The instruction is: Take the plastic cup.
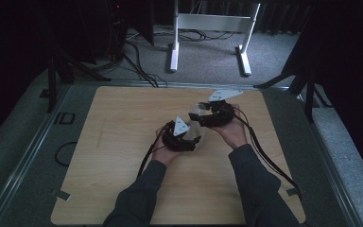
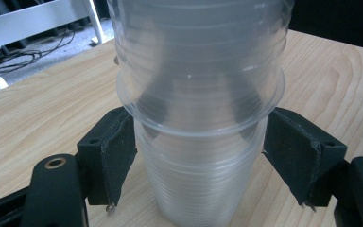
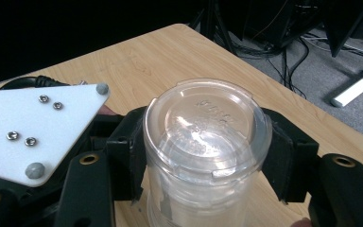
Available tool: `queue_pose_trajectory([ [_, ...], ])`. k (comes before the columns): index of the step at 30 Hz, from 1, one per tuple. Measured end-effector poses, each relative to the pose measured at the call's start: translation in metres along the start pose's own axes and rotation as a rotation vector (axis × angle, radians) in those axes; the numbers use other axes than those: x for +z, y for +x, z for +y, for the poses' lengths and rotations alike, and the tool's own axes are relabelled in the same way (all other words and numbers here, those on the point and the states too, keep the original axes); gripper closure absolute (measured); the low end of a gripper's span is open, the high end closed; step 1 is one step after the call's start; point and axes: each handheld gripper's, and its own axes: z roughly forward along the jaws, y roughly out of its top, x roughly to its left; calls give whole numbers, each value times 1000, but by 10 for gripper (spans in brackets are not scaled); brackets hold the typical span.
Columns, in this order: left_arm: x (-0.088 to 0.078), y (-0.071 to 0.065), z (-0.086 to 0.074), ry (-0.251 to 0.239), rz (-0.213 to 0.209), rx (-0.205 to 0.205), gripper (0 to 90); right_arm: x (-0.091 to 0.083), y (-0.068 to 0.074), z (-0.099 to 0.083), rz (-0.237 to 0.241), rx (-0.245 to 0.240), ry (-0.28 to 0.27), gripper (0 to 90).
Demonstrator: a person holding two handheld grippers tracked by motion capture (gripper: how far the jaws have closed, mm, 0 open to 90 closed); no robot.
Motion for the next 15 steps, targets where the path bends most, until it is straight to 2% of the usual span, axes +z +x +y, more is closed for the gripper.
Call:
queue_pose_trajectory([
  [15,0,0,-1,2,-13,-2,289,-19,-4,11,10,16,-32,409],
])
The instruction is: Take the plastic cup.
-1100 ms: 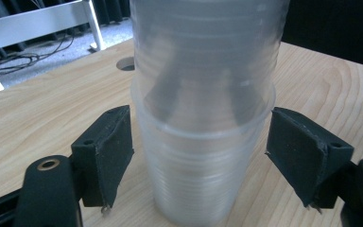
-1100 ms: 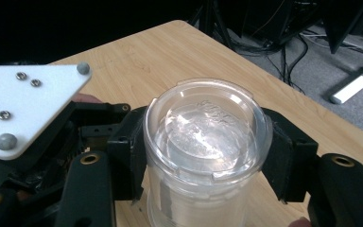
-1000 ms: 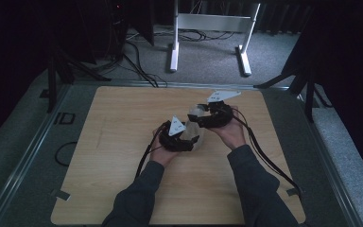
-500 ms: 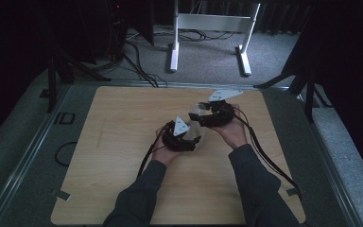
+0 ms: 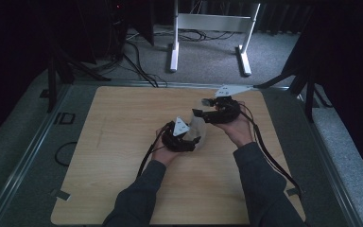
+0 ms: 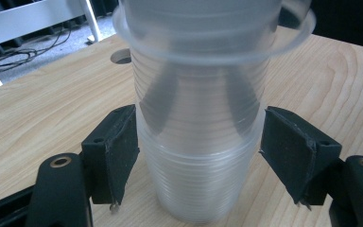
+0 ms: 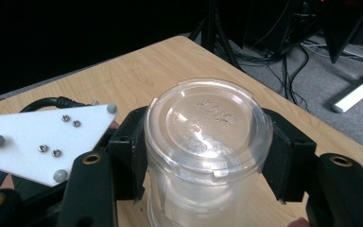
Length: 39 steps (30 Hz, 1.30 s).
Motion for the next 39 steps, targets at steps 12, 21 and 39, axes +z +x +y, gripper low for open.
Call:
queue_pose_trajectory([
  [12,-2,0,-1,1,1,1,295,-14,-1,14,5,3,-32,409],
  [21,-7,1,-1,-3,3,1,296,-31,-3,20,10,9,-65,409],
  [39,-32,5,0,-3,-2,-22,315,-67,11,32,2,-36,-52,411],
])
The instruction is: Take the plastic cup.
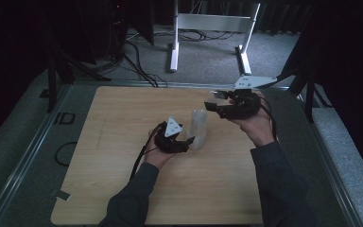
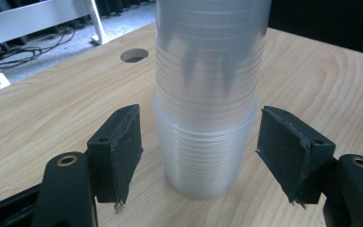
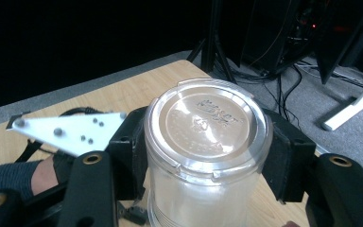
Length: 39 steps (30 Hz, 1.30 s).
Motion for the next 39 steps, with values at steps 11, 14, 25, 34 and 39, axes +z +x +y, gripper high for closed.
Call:
queue_pose_trajectory([
  [11,-23,5,-6,-16,-26,-6,351,-11,20,-8,50,-21,52,411],
  [14,-30,6,-8,-27,-42,-16,351,-10,21,-15,54,-8,63,411],
  [25,-47,7,-15,-40,-69,-27,351,-3,25,-30,86,7,78,410],
  [34,-55,6,-19,-48,-76,-13,342,5,25,-46,97,27,104,410],
  [39,-57,4,-20,-59,-92,-14,343,10,26,-54,104,36,117,410],
])
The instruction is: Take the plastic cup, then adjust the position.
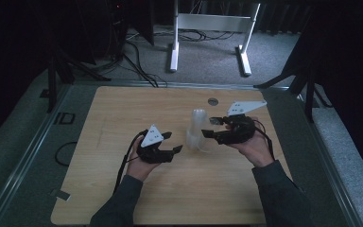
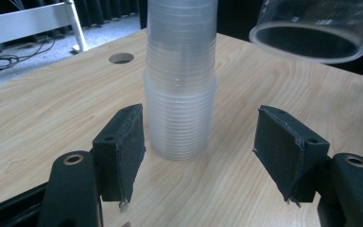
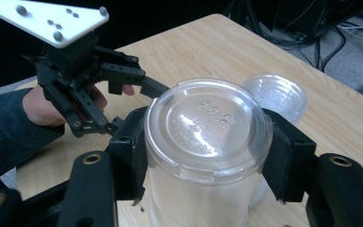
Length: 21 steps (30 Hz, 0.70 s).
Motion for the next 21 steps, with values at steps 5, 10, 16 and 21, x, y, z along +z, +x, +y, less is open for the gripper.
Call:
queue_pose_trajectory([
  [5,0,-3,0,11,-13,14,342,2,-1,-3,-3,3,0,410],
  [10,-2,-11,4,8,-38,16,342,6,0,-5,-4,-3,9,410],
  [16,-7,-16,9,-14,-55,-5,352,13,3,-8,-6,-11,20,410],
  [21,-9,-21,12,-26,-88,4,344,18,8,-10,-1,-15,20,409],
])
